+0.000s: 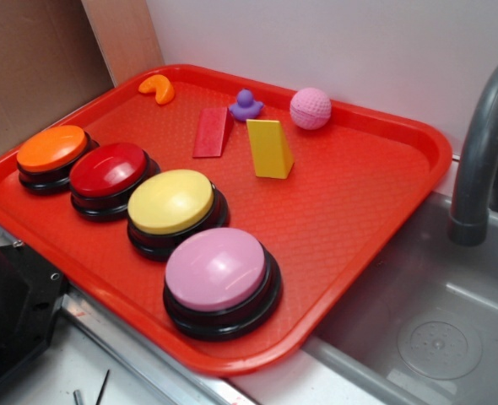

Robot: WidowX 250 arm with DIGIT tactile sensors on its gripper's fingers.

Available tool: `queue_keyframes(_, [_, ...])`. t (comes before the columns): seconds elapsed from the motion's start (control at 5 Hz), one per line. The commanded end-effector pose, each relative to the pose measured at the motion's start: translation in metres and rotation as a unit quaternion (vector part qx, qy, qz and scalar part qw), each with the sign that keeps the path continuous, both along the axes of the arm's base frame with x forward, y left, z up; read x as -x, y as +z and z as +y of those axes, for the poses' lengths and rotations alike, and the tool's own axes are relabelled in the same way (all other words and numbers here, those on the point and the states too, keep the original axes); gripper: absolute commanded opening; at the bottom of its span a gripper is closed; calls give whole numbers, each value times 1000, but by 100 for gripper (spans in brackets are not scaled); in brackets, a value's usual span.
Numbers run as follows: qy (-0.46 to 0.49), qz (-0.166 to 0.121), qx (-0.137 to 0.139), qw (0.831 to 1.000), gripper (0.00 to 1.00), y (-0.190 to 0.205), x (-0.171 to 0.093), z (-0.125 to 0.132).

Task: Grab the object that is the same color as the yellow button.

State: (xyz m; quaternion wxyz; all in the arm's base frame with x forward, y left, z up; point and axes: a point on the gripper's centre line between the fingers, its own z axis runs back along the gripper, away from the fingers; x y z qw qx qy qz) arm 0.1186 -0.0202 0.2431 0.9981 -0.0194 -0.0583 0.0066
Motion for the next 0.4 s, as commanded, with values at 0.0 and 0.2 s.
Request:
queue_keyframes(0.0, [0, 0, 0, 1000, 100, 0, 0, 0])
queue_keyframes(0.2, [69, -20, -1, 997, 100, -9, -13, -6])
